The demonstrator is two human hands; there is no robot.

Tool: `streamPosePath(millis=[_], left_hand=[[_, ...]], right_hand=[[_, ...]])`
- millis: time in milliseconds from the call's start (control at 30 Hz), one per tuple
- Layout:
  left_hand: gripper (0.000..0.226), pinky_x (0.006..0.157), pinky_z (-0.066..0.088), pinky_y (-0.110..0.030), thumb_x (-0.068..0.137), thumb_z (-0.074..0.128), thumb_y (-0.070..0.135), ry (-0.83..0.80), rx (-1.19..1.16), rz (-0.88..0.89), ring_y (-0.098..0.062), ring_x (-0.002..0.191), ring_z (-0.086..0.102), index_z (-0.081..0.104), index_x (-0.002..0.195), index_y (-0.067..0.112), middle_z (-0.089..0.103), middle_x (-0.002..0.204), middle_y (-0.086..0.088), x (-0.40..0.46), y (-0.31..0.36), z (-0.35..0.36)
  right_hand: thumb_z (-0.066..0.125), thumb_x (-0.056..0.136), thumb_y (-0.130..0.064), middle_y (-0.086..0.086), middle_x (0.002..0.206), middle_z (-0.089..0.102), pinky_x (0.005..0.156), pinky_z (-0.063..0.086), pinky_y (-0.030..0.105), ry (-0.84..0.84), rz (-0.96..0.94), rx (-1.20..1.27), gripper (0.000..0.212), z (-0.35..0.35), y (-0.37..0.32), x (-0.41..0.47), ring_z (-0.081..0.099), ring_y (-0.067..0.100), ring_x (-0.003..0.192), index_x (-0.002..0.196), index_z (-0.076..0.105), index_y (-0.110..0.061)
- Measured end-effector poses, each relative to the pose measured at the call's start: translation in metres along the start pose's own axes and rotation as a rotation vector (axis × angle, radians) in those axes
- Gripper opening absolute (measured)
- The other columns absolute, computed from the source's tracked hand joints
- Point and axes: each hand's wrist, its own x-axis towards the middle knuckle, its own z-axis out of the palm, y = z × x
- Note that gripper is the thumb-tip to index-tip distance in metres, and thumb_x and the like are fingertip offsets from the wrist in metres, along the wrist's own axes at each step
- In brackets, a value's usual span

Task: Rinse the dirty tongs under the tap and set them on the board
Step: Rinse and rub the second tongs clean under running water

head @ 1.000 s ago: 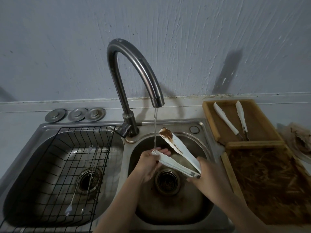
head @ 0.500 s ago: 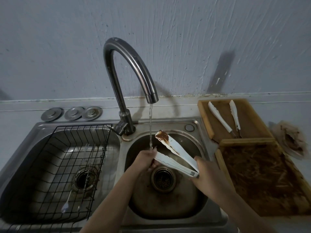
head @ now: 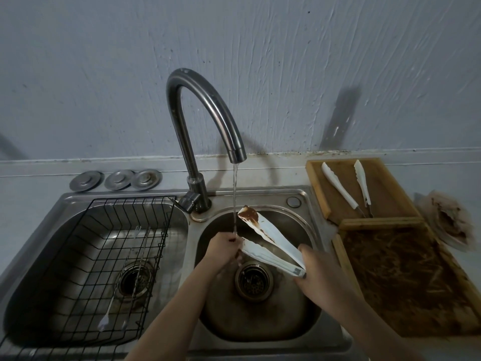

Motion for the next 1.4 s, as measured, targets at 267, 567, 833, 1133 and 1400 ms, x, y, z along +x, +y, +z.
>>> streamPosePath(millis=[267, 567, 833, 1133, 1400], left_hand=[[0.022, 0.039, 0.038, -0.017, 0.095, 0.052, 0.021, -0.043, -0.279, -0.039, -0.007, 0.047, 0.057, 0.068, 0.091, 0.008, 0.068, 0.064, -0.005, 0.000, -0.003, -0.001], [0.026, 0.037, 0.037, -0.014, 0.098, 0.046, 0.020, -0.033, -0.150, -0.044, -0.001, 0.034, 0.049, 0.065, 0.086, 0.008, 0.060, 0.057, -0.003, 0.000, -0.001, 0.000], [0.018, 0.037, 0.038, -0.016, 0.094, 0.050, 0.010, -0.026, -0.445, -0.009, -0.005, 0.044, 0.057, 0.068, 0.096, 0.013, 0.067, 0.065, -0.005, -0.013, -0.008, -0.009], [0.025, 0.043, 0.047, -0.019, 0.097, 0.046, 0.014, -0.013, -0.373, -0.046, -0.014, 0.050, 0.058, 0.070, 0.092, 0.006, 0.066, 0.069, -0.014, -0.015, -0.013, -0.010], [0.024, 0.051, 0.054, -0.023, 0.096, 0.040, -0.003, -0.206, -0.652, -0.155, -0.022, 0.065, 0.063, 0.062, 0.107, -0.003, 0.067, 0.082, -0.020, -0.011, -0.007, -0.013]], right_hand=[[0.066, 0.084, -0.025, -0.001, 0.113, 0.065, 0.076, 0.055, 0.019, 0.021, -0.010, 0.028, 0.037, 0.004, 0.001, 0.002, 0.064, 0.010, 0.100, 0.116, 0.048, -0.022], [0.068, 0.082, -0.023, -0.002, 0.105, 0.066, 0.071, 0.053, 0.017, 0.021, -0.004, 0.022, 0.033, 0.002, 0.000, 0.007, 0.064, 0.009, 0.093, 0.109, 0.049, -0.021], [0.077, 0.073, -0.027, -0.010, 0.088, 0.055, 0.065, 0.051, 0.013, 0.017, 0.024, 0.139, 0.043, 0.003, -0.001, 0.008, 0.062, 0.006, 0.085, 0.107, 0.051, -0.019], [0.078, 0.071, -0.031, -0.014, 0.089, 0.049, 0.064, 0.043, 0.009, 0.008, 0.000, 0.131, 0.049, 0.003, -0.006, 0.005, 0.054, 0.002, 0.081, 0.110, 0.051, -0.018], [0.073, 0.077, -0.029, -0.003, 0.107, 0.062, 0.074, 0.054, 0.018, 0.020, 0.041, 0.067, 0.043, 0.000, -0.002, 0.002, 0.064, 0.010, 0.094, 0.110, 0.047, -0.021]])
